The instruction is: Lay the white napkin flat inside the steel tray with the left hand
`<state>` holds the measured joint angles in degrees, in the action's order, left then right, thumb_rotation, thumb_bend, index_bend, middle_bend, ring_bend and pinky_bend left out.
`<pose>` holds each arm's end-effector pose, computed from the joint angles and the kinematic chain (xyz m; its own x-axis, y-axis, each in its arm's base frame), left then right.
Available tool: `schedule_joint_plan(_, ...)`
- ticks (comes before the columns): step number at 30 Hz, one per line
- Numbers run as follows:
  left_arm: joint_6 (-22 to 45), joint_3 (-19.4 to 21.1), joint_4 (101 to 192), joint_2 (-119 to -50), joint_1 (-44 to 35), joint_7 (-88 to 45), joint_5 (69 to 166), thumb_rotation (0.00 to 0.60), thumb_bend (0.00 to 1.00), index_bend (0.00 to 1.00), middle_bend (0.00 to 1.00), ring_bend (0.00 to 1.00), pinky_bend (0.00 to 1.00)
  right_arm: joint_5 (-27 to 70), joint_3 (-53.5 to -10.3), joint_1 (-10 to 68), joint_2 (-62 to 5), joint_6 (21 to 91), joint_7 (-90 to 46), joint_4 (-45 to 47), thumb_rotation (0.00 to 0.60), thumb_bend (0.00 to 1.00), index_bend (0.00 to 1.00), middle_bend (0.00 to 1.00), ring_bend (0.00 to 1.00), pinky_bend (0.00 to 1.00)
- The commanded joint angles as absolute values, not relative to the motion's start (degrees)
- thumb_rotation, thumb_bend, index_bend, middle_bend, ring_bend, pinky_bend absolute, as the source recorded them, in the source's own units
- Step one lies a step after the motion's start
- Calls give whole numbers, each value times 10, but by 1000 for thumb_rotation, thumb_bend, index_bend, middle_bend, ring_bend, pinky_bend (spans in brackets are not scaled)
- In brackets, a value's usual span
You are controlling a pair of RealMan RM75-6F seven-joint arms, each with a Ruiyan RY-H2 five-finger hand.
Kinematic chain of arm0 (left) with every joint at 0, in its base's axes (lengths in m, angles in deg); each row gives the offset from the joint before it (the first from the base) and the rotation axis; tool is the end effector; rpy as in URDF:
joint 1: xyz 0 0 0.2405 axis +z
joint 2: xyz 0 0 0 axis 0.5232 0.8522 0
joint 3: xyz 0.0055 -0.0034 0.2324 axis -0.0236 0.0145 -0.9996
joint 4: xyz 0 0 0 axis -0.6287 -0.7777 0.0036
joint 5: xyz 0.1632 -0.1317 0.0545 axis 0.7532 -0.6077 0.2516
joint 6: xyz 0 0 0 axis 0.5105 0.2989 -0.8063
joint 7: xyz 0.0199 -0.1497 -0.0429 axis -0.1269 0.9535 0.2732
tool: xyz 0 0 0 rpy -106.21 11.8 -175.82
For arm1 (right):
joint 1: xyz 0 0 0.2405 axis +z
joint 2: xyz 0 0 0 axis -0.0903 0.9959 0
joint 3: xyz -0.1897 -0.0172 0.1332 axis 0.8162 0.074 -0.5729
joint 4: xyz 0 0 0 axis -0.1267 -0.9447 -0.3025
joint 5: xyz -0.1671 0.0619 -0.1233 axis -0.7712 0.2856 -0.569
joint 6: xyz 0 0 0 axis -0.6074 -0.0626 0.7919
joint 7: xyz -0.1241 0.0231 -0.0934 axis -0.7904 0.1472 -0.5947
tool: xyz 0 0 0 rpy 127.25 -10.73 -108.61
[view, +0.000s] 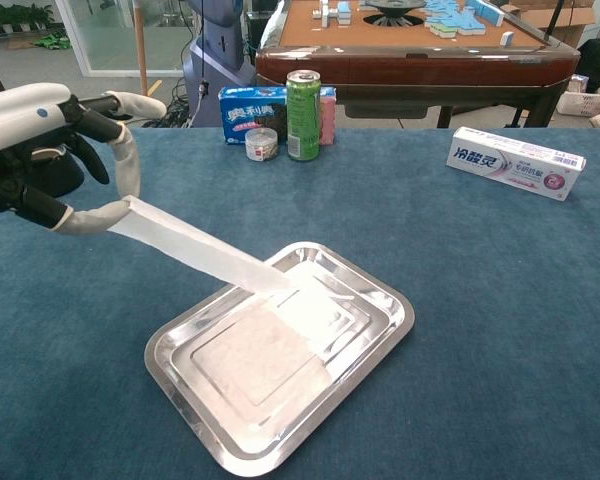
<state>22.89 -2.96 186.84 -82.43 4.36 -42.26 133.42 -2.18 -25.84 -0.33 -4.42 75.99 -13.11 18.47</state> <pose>-0.1008 0.2396 0.0332 0.1818 0.1682 0.9688 0.9299 -0.3499 -0.1137 -0.2983 -0.1984 0.1692 0.3074 0.0084 0.9515 -0.9514 -0.0136 0.3075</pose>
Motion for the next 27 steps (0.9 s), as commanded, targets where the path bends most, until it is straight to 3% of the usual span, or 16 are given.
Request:
schedule_joint_plan(1, 222, -39, 1866, -819, 46, -425, 1342, 600, 490, 627, 71, 0, 316, -21, -258, -3, -44, 759, -132, 185, 600, 208, 353, 250, 103, 204)
schedule_joint_plan(15, 223, -83, 1804, -832, 61, -455, 1431, 600, 489, 628, 71, 0, 186, -20, -259, -3, -45, 759, -133, 185, 600, 208, 353, 250, 103, 205)
schedule_joint_plan(27, 226, -91, 1803, -875, 82, -513, 1431, 600, 488, 629, 71, 0, 182, -18, -261, -5, -42, 764, -130, 186, 600, 209, 353, 250, 103, 204)
